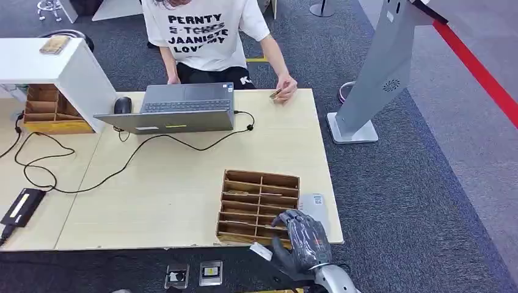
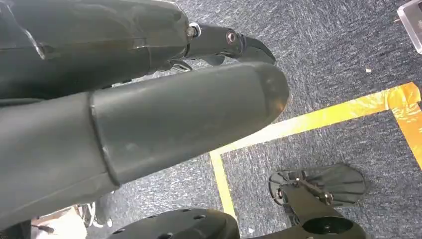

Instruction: Pass the card to the sensor for recognition and then transmit it.

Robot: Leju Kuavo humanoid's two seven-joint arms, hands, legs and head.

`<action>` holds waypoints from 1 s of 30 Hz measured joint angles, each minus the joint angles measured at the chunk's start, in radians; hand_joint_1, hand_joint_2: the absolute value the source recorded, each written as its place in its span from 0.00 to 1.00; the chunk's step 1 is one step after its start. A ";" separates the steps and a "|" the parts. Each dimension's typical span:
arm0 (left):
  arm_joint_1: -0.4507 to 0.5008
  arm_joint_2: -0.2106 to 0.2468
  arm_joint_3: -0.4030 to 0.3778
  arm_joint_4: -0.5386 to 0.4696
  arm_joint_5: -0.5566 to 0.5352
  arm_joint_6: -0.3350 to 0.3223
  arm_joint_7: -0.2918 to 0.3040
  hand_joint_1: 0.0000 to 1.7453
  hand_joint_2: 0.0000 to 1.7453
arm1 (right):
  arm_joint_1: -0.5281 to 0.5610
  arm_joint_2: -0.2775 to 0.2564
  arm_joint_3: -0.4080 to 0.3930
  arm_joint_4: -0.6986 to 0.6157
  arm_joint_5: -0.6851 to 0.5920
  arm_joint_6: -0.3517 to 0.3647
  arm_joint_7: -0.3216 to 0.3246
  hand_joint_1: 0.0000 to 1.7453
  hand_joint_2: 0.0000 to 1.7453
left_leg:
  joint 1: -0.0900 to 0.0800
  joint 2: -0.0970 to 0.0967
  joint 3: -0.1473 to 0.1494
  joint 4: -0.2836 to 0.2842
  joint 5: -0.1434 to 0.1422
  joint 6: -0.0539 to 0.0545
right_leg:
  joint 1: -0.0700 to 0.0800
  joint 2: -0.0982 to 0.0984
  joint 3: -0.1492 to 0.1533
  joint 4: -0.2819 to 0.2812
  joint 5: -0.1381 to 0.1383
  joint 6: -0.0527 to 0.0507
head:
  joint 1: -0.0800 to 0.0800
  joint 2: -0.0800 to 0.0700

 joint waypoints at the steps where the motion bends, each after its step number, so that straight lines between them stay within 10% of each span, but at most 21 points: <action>1: 0.000 0.000 0.000 0.000 0.000 0.000 0.000 0.00 0.00 | -0.002 0.000 0.000 0.002 0.002 0.000 -0.001 0.48 1.00 | 0.000 0.000 0.000 0.000 0.000 0.000 | 0.000 0.000 0.000 0.000 0.000 0.000 | 0.000 0.000; 30: 0.000 0.000 0.000 0.000 0.002 0.002 0.000 0.00 0.00 | -0.018 0.002 0.000 0.043 0.040 0.012 -0.016 0.50 1.00 | 0.000 0.000 0.000 0.000 0.000 0.000 | 0.000 0.000 0.000 0.000 0.000 0.000 | 0.000 0.000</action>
